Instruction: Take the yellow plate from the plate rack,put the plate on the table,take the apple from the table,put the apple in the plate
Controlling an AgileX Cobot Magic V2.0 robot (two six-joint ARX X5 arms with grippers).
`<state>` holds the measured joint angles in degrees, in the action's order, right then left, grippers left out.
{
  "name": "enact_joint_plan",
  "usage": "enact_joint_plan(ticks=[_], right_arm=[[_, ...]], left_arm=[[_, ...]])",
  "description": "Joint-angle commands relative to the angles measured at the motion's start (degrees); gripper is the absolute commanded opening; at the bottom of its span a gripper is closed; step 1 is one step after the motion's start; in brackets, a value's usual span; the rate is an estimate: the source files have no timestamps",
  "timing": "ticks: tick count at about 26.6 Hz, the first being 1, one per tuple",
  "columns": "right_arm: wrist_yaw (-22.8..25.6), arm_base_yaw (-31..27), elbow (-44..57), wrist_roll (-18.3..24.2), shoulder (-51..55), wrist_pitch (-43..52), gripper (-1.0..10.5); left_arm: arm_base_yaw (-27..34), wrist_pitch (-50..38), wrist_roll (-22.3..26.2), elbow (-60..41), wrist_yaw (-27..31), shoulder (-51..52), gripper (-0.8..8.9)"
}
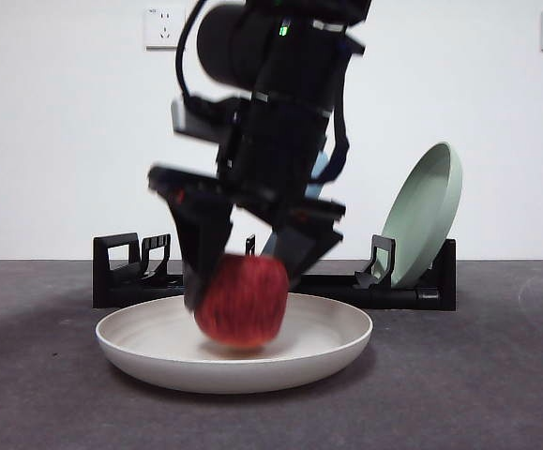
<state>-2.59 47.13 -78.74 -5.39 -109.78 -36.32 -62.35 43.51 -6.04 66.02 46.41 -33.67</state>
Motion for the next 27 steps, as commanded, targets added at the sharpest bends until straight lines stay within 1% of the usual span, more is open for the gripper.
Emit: enact_joint_plan(ticks=[1, 2, 4, 5, 6, 8, 9, 10, 11, 21, 27], right_arm=[[0.0, 0.2, 0.2, 0.1, -1.3, -0.2, -0.1], [0.1, 0.1, 0.2, 0.9, -1.5, -0.3, -0.1], [0.0, 0.1, 0.2, 1.0, -1.5, -0.3, 0.2], [0.0, 0.1, 0.2, 1.0, -1.5, -0.4, 0.7], [0.0, 0.1, 0.2, 0.9, -1.5, -0.5, 1.4], [0.0, 0.1, 0.2, 0.9, -1.5, -0.8, 3.5], [0.1, 0.1, 0.2, 0.9, -1.5, -0.9, 4.3], [0.1, 0.1, 0.2, 0.9, -1.5, -1.0, 5.0], [0.1, 0.1, 0.2, 0.9, -1.5, -1.1, 5.4], [0.0, 0.2, 0.1, 0.9, -1.4, -1.1, 5.4], [0.0, 0.2, -1.8, 0.9, -0.2, -2.4, 5.4]], left_arm=[[0.2, 0.3, 0.2, -0.3, 0.2, 0.1, 3.45], [0.2, 0.4, 0.2, -0.3, 0.2, 0.1, 3.45], [0.2, 0.5, 0.1, -0.3, 0.2, 0.1, 3.45], [0.2, 0.7, 0.0, -0.3, 0.2, 0.1, 3.45], [0.2, 0.9, 0.0, -0.3, 0.2, 0.1, 3.45], [0.2, 1.5, 0.0, -0.3, 0.2, 0.1, 3.45], [0.2, 1.7, 0.0, -0.3, 0.2, 0.1, 3.45], [0.2, 1.9, 0.0, -0.3, 0.2, 0.1, 3.45], [0.2, 2.0, 0.0, -0.3, 0.2, 0.1, 3.45], [0.2, 2.5, -0.3, -0.3, 0.0, 0.1, 3.45], [0.2, 2.5, -0.5, -0.3, 0.0, -0.4, 3.45]])
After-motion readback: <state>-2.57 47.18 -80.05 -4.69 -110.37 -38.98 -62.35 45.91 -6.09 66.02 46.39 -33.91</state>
